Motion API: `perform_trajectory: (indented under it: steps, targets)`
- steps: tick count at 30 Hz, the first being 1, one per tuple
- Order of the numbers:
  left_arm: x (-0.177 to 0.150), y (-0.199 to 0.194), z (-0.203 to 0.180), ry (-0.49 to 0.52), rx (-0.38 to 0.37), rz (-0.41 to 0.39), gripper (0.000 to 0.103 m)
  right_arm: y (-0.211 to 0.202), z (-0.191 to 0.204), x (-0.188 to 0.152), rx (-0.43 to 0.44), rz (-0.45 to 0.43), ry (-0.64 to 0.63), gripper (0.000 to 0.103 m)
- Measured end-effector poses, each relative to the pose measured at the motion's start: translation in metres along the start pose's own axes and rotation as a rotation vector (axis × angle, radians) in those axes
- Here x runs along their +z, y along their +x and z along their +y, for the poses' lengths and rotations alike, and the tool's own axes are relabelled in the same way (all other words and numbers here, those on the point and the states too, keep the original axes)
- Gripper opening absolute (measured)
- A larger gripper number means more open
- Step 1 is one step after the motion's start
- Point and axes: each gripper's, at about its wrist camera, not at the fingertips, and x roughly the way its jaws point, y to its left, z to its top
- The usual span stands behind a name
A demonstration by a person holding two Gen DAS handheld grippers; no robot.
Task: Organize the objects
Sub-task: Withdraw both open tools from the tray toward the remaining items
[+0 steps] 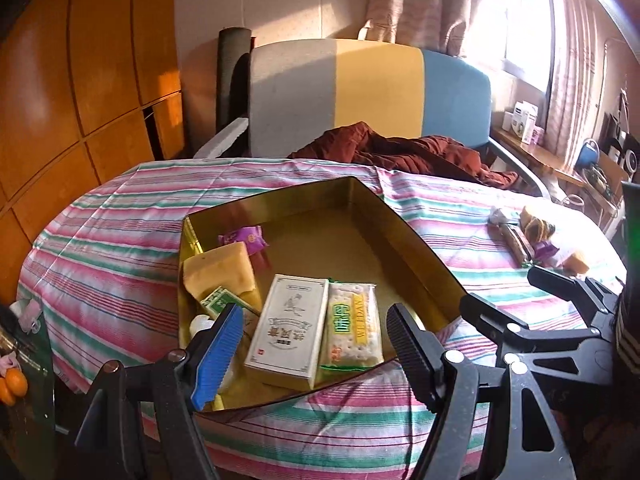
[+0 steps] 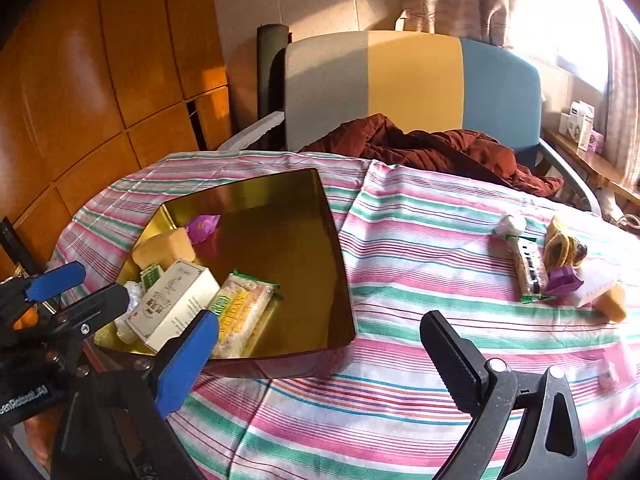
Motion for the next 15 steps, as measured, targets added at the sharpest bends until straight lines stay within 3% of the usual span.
perform_trajectory:
  steps: [15]
  targets:
    - [0.007,0.004,-0.037,0.079,-0.144,0.016,0.075,0.002,-0.073,0.003,-0.121,0.029,0.098,0.102]
